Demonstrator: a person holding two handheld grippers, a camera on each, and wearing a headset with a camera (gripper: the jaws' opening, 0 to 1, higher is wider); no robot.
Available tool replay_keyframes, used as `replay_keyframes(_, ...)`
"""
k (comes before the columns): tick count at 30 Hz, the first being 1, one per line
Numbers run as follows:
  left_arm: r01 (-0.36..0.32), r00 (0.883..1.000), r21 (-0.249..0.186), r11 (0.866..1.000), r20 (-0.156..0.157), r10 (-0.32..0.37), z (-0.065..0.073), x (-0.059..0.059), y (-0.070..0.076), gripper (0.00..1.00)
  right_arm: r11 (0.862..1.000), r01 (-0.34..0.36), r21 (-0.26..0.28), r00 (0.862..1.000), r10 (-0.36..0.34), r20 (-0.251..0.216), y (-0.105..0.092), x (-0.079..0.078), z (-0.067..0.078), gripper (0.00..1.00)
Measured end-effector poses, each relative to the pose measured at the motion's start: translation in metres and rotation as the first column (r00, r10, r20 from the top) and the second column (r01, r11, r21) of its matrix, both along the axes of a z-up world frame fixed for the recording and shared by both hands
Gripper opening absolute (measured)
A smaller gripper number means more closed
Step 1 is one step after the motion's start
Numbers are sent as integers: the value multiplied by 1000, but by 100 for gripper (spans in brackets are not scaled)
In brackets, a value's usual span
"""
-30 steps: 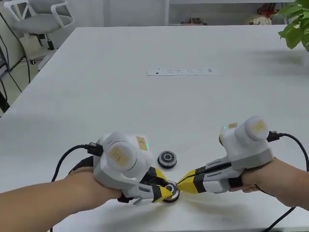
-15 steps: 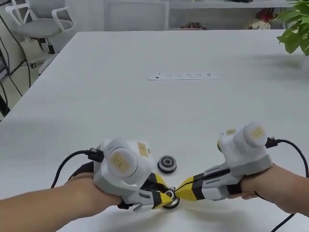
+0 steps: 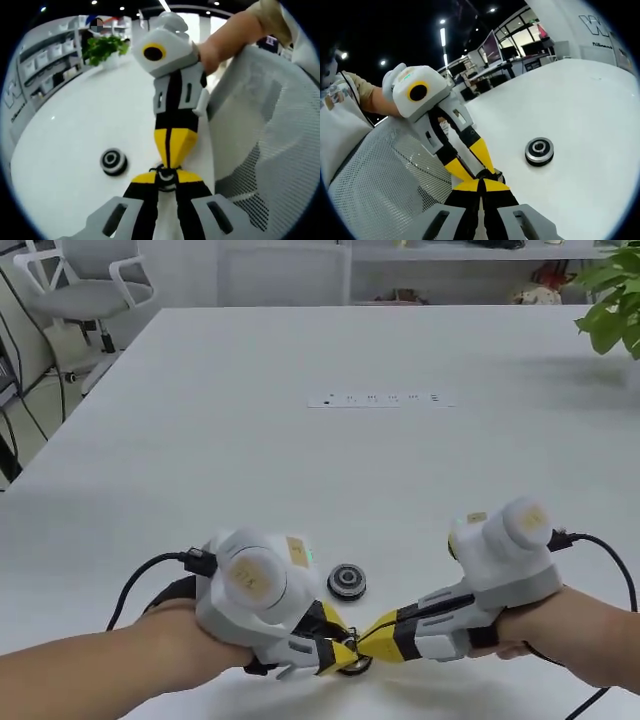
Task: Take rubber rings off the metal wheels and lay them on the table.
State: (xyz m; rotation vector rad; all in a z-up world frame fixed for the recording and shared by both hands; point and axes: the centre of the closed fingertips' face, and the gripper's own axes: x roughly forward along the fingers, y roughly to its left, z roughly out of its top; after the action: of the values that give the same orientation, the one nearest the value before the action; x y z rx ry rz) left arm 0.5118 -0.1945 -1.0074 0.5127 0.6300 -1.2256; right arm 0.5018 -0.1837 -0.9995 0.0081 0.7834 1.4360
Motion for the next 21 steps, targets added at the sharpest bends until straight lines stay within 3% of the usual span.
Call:
replay_keyframes(2,1,1000,-1,1000,1,-1,0,0,0,12,1000,-4,2,1000,4,7,2,0,1,0)
replay_keyframes(3,2,1000,0,1000,2,-2,0,0,0,12,999,-12,44,1000,13,-22,5,-2,7,0)
replay_keyframes(4,1,1000,-1,1000,2,-1,1,0,0,12,999,-5,54,1000,6,-23,6,-2,9,0)
replay_keyframes(5,2,1000,0,1000,2,-2,1,0,0,12,999,-13,37,1000,13,-7,4,-3,6,0)
replay_keyframes(9,3,1000,-3,1000,5,-3,1,0,0,12,999,-13,40,1000,14,-23,1,-5,4,0)
replay_keyframes(17,8,1000,-7,1000,11,-8,1,0,-1,13,1000,-6,23,1000,6,-9,-5,-1,-1,0)
replay_keyframes(21,-7,1000,-22,1000,-13,6,2,0,-1,14,1000,-1,23,1000,1,-7,-6,1,-1,0)
